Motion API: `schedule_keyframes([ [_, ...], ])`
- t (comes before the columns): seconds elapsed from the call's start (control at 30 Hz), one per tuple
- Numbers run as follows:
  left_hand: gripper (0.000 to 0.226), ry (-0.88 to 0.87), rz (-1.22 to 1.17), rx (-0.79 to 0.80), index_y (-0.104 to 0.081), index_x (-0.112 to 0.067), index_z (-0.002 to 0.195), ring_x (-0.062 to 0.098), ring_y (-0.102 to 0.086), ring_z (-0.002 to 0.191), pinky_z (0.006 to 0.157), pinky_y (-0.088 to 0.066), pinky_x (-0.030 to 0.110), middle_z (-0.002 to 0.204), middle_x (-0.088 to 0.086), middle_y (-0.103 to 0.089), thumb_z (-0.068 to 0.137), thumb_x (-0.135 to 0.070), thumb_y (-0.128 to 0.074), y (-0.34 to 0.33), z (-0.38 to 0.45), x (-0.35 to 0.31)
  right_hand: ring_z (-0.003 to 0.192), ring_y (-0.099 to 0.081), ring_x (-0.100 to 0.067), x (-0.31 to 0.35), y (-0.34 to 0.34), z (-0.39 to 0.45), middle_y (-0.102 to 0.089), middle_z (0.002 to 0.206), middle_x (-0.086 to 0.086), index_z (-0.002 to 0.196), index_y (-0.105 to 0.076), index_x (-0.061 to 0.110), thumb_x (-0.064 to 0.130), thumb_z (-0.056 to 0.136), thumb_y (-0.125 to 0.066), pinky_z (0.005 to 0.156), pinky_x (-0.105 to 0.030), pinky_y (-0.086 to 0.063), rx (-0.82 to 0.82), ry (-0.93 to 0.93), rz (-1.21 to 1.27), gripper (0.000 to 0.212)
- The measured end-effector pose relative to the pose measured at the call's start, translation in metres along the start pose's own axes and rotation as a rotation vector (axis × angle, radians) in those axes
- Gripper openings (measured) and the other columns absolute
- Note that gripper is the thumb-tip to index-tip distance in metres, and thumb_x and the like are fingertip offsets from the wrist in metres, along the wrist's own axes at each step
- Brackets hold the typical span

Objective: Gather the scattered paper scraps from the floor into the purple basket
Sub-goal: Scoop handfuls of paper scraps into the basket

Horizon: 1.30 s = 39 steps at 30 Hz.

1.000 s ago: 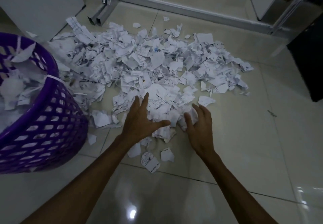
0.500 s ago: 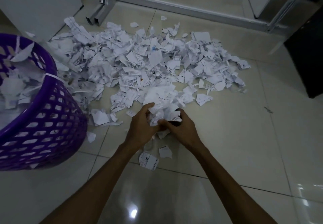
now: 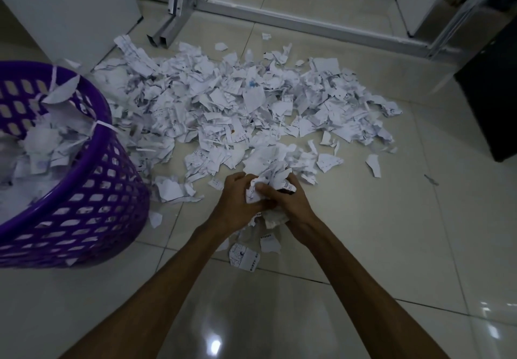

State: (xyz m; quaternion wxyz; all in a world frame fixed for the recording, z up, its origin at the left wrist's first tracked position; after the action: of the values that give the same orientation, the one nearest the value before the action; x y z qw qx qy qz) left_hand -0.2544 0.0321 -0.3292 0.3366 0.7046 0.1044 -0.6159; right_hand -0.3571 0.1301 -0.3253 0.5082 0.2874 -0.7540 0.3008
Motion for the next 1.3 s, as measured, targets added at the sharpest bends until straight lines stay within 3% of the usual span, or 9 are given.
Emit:
schedule_keyframes([
  [0.2,0.04,0.056,-0.084,-0.009,-0.067,-0.004,0.109,0.021,-0.068,0.096,0.085,-0.056,0.043,0.103,0.01,-0.07,0.074,-0.015,-0.083,0.001,-0.003,0.002,0.111,-0.066,-0.027,-0.005,0.0,-0.003,-0.069,0.121,-0.011,0.13,-0.059,0.008,0.007,0.079,-0.08,0.095,-0.046,-0.055,0.013,-0.016,-0.064,0.056],
  [0.27,0.045,0.142,-0.15,0.014,-0.066,-0.013,0.109,0.013,-0.069,0.093,0.079,-0.058,0.033,0.099,-0.001,-0.073,0.07,-0.019,-0.087,0.001,-0.005,0.004,0.109,-0.067,-0.029,-0.006,0.003,-0.004,-0.07,0.118,-0.013,0.127,-0.062,0.007,0.006,0.08,-0.078,0.095,-0.047,-0.054,0.011,-0.059,-0.02,0.05],
  [0.37,0.046,0.2,-0.249,0.035,-0.067,-0.022,0.109,0.005,-0.069,0.088,0.07,-0.054,0.017,0.095,-0.011,-0.074,0.068,-0.019,-0.088,0.004,-0.004,0.002,0.104,-0.07,-0.03,-0.003,0.01,-0.006,-0.073,0.11,-0.011,0.118,-0.067,0.009,0.004,0.083,-0.074,0.082,-0.036,-0.059,0.022,-0.072,0.025,0.035],
  [0.47,0.034,0.211,-0.326,0.025,-0.068,-0.025,0.109,0.009,-0.07,0.093,0.073,-0.055,0.019,0.099,-0.011,-0.074,0.078,-0.012,-0.078,0.013,-0.003,-0.005,0.109,-0.067,-0.032,0.008,0.014,-0.011,-0.07,0.118,-0.014,0.124,-0.063,0.008,0.003,0.086,-0.07,0.089,-0.041,-0.057,0.037,-0.055,0.069,0.039],
  [0.6,0.04,0.169,-0.361,0.014,-0.067,-0.022,0.108,0.0,-0.069,0.089,0.071,-0.053,0.014,0.096,-0.017,-0.072,0.078,0.005,-0.073,0.025,-0.006,-0.02,0.114,-0.064,-0.035,0.025,0.009,-0.017,-0.066,0.126,-0.018,0.134,-0.056,0.004,0.003,0.088,-0.067,0.098,-0.05,-0.051,0.072,-0.062,0.112,0.047],
  [0.73,0.04,0.166,-0.387,0.0,-0.068,-0.015,0.112,0.001,-0.069,0.09,0.072,-0.053,0.016,0.104,-0.002,-0.072,0.078,0.002,-0.075,0.04,-0.007,-0.037,0.112,-0.066,-0.033,0.05,-0.004,-0.027,-0.067,0.123,-0.016,0.132,-0.058,0.004,0.003,0.088,-0.068,0.095,-0.049,-0.053,0.082,-0.04,0.11,0.045],
  [0.93,0.034,0.1,-0.333,0.017,-0.068,-0.022,0.104,-0.003,-0.068,0.083,0.07,-0.055,0.017,0.097,-0.011,-0.071,0.078,-0.002,-0.077,0.08,-0.007,-0.09,0.113,-0.064,-0.038,0.103,-0.031,-0.042,-0.066,0.123,-0.021,0.13,-0.059,0.001,0.002,0.087,-0.068,0.101,-0.057,-0.048,0.071,-0.002,0.113,0.044],
  [1.13,0.041,0.02,-0.217,0.003,-0.066,-0.013,0.117,0.002,-0.067,0.09,0.068,-0.053,0.015,0.107,-0.006,-0.069,0.078,-0.008,-0.079,0.138,-0.012,-0.148,0.112,-0.066,-0.034,0.16,-0.075,-0.056,-0.068,0.121,-0.017,0.129,-0.06,0.005,0.003,0.086,-0.07,0.101,-0.055,-0.049,0.115,0.098,0.088,0.044],
  [1.3,0.042,-0.01,-0.152,-0.058,-0.067,-0.019,0.115,0.006,-0.064,0.101,0.082,-0.055,0.022,0.109,-0.01,-0.068,0.076,-0.012,-0.081,0.201,-0.029,-0.168,0.112,-0.066,-0.032,0.187,-0.132,-0.062,-0.069,0.121,-0.014,0.128,-0.061,0.007,0.005,0.085,-0.073,0.101,-0.054,-0.049,0.186,0.151,0.079,0.045],
])
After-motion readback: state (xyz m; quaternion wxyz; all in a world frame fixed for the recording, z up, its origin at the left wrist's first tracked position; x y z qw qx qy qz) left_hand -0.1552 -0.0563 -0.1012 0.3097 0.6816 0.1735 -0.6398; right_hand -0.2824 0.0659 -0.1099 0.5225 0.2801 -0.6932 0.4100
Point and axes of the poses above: each hand's wrist, its own z-axis towards the middle knuckle, its own y-axis out of the back of the hand, x = y × z, the point moved 2 cm from there along z, towards the middle knuckle
